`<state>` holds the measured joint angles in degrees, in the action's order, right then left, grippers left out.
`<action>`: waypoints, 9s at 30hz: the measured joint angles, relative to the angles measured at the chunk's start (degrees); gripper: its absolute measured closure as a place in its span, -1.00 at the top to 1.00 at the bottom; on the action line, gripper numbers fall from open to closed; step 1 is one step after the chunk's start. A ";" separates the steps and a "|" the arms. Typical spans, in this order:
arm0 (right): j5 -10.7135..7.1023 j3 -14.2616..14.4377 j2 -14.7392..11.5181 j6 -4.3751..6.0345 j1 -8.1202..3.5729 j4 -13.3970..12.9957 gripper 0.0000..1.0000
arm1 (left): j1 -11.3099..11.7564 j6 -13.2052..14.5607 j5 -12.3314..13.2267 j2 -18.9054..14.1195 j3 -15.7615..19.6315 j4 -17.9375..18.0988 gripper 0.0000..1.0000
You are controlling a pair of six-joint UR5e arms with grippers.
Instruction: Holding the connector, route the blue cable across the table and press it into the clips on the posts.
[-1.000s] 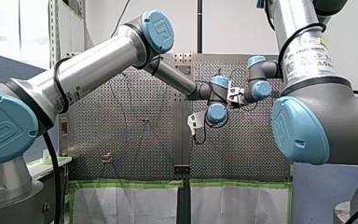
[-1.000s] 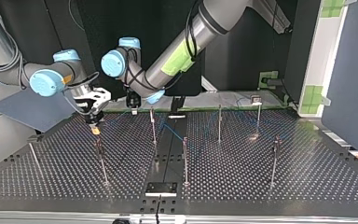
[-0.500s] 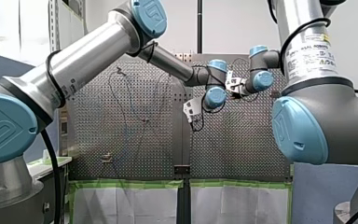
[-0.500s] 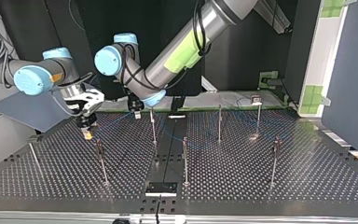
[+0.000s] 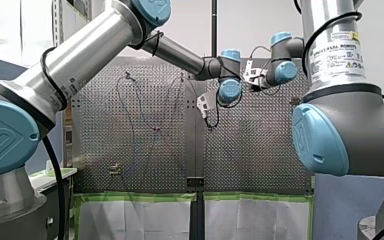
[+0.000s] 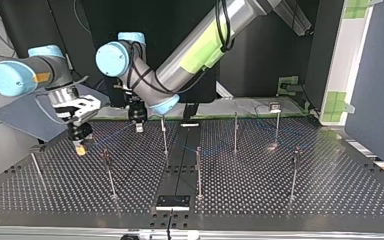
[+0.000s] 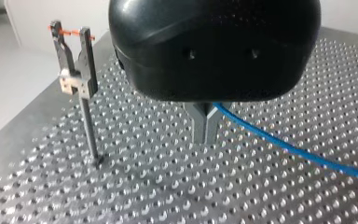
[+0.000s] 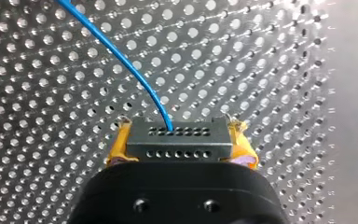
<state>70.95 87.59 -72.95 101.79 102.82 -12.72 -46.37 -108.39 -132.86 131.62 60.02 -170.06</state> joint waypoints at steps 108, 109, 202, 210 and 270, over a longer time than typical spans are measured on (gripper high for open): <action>-7.65 -5.03 0.03 0.24 -5.20 1.20 -1.00 | 8.87 2.84 19.02 -0.64 -5.64 8.68 -1.00; -7.72 -5.04 0.07 0.21 -5.32 1.20 -1.00 | 8.87 2.84 18.99 -0.63 -5.65 8.57 -1.00; -9.59 -5.10 0.82 0.38 -5.83 1.28 -1.00 | 2.95 -0.09 9.82 -30.15 23.66 14.68 1.00; -9.59 -5.11 0.83 0.28 -5.70 1.28 -1.00 | 2.46 -0.05 9.80 -32.04 28.03 16.90 1.00; -7.98 -4.84 0.91 0.43 -4.44 1.37 -1.00 | 2.49 1.34 10.06 -32.10 59.00 40.12 1.00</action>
<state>62.96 82.76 -72.04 102.22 98.37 -11.35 -43.88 -107.05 -122.80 99.52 119.02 -129.94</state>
